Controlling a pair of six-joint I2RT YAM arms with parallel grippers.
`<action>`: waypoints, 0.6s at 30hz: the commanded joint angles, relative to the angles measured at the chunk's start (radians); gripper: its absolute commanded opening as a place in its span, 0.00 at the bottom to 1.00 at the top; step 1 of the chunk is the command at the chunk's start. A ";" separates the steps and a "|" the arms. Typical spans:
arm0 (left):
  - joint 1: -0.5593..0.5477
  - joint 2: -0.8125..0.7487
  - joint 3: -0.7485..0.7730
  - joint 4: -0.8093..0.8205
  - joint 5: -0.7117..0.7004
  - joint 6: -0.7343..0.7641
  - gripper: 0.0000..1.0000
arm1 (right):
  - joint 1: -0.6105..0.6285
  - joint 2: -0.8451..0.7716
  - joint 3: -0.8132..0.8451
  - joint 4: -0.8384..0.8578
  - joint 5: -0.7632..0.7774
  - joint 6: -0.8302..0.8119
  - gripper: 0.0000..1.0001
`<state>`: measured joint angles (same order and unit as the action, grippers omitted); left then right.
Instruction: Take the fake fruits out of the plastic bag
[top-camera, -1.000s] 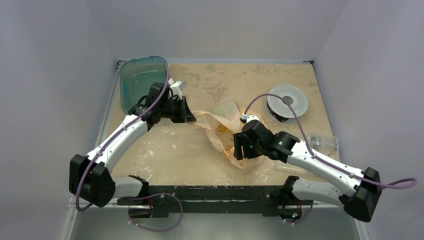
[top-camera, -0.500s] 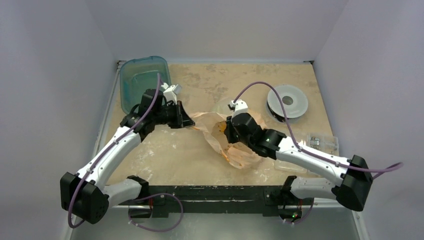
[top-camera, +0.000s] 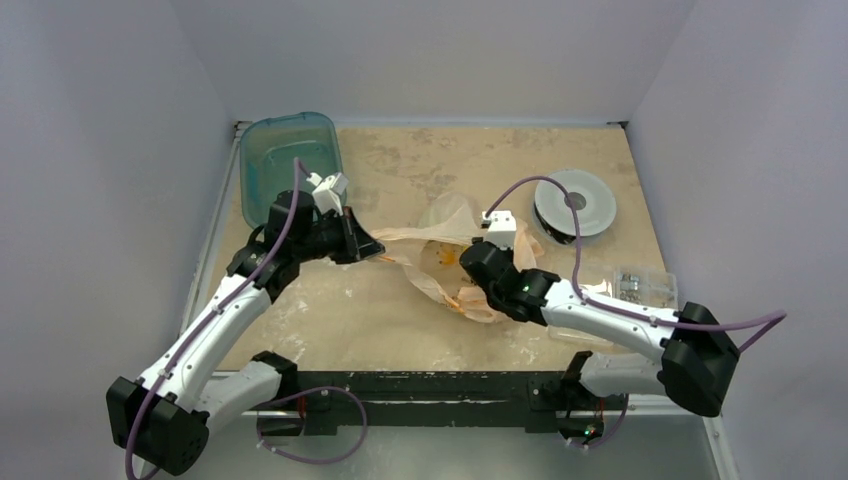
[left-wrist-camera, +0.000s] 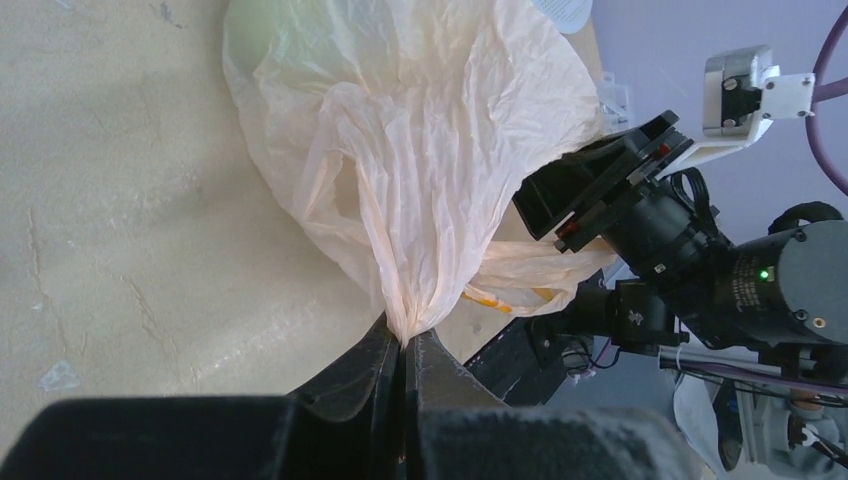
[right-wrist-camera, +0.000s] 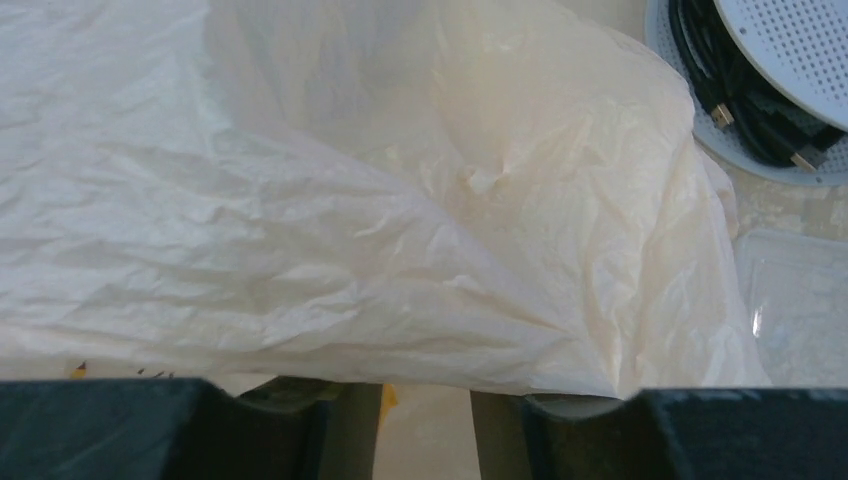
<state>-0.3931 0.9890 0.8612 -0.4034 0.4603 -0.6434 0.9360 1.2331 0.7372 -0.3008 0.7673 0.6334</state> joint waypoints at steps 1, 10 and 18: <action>0.005 -0.004 -0.020 0.062 0.006 -0.036 0.00 | 0.003 -0.026 -0.019 0.178 -0.087 -0.152 0.38; 0.004 -0.004 -0.044 0.086 0.021 -0.056 0.00 | -0.009 0.082 0.045 0.295 -0.101 -0.305 0.43; 0.004 -0.002 -0.046 0.081 0.015 -0.049 0.00 | -0.086 0.193 0.090 0.222 -0.066 -0.240 0.48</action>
<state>-0.3931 0.9901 0.8196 -0.3595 0.4664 -0.6888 0.8806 1.4136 0.7963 -0.0822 0.6819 0.3824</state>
